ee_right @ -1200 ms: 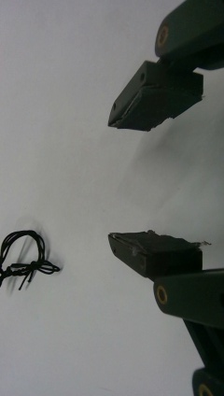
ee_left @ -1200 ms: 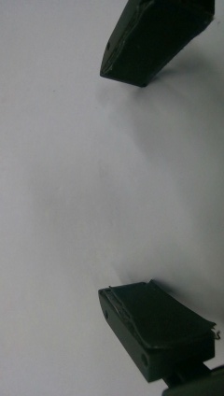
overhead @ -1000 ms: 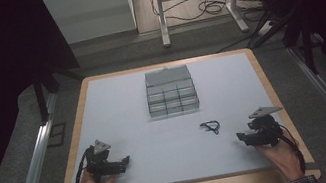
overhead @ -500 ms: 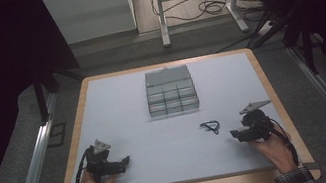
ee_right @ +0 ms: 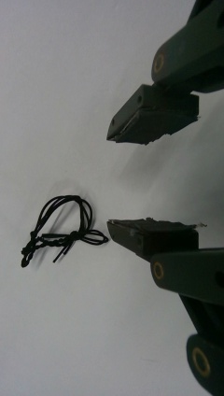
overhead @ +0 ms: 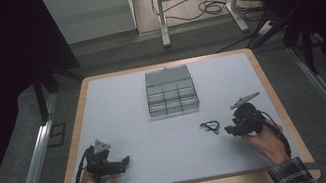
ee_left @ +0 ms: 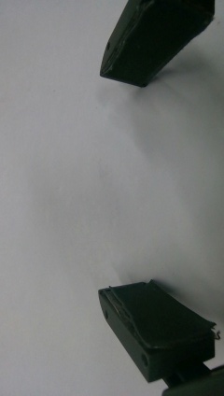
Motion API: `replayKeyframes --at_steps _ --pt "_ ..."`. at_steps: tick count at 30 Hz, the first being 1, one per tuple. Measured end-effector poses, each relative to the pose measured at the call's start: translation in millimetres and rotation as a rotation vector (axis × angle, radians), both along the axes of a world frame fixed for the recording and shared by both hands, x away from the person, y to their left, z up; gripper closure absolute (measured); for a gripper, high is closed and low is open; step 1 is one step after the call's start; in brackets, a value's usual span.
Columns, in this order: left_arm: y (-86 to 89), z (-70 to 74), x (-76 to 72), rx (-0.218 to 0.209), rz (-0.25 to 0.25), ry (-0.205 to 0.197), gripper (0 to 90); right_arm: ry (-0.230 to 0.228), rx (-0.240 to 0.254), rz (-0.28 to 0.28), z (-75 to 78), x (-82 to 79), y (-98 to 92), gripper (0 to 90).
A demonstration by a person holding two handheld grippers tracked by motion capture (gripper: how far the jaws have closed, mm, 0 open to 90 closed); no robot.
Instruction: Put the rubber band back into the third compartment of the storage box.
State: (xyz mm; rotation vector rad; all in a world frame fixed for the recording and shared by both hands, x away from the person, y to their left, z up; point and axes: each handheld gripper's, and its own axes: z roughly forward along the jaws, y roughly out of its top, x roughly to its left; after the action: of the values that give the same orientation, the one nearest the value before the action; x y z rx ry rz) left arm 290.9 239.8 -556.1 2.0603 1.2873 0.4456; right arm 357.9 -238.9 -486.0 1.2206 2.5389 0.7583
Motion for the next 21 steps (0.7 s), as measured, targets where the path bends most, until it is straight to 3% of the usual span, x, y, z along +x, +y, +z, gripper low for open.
replayKeyframes --at_steps 12,21 --pt "0.0 0.0 0.0 0.0 0.0 0.0 0.0 0.069 -0.026 0.046 0.4 17.2 15.9 60.4" --pt "0.0 0.0 0.0 0.0 0.0 0.0 0.0 0.12 -0.082 0.075 1.7 31.1 30.4 66.5"
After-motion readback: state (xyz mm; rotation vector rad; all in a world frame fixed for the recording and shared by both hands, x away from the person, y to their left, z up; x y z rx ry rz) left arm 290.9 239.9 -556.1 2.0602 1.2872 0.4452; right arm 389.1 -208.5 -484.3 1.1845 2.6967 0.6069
